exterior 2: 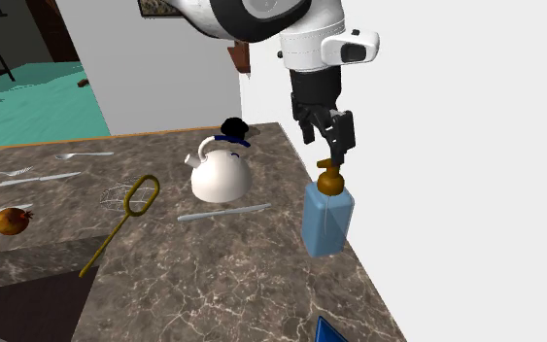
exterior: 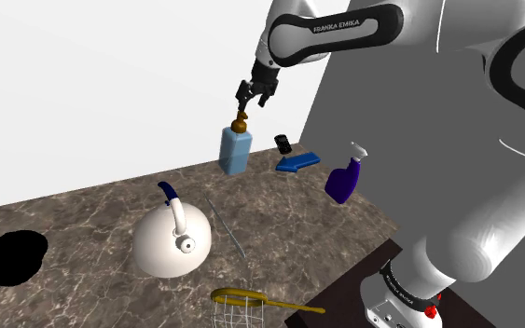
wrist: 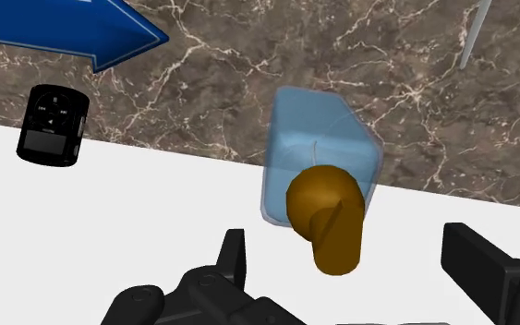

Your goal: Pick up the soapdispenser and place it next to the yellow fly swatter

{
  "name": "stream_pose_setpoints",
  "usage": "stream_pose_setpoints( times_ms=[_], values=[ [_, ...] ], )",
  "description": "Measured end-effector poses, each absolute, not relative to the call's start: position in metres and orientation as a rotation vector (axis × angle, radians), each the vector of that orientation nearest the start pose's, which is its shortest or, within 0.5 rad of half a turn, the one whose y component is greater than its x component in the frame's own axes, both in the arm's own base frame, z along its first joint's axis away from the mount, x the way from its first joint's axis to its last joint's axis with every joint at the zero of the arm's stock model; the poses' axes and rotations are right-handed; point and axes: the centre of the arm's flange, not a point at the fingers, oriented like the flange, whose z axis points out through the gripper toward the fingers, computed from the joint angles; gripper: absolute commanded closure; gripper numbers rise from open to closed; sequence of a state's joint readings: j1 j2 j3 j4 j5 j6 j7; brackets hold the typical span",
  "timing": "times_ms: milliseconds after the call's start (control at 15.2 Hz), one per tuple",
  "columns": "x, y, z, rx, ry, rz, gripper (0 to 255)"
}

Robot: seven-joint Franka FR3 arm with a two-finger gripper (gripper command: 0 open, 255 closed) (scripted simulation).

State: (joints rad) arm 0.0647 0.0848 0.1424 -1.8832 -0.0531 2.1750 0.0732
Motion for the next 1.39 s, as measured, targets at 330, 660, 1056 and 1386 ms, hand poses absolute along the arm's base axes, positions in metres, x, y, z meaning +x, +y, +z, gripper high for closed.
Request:
stream_pose_setpoints(
  times_ms=[330, 660, 1056, 1386],
  values=[
    [0.604, 0.128, 0.454, -3.121, -0.25, -0.328, 0],
    [0.609, 0.128, 0.435, -3.121, -0.25, -0.328, 0],
    [0.609, 0.128, 0.434, -3.121, -0.25, -0.328, 255],
    [0.609, 0.128, 0.434, -3.121, -0.25, -0.329, 255]
  ],
)
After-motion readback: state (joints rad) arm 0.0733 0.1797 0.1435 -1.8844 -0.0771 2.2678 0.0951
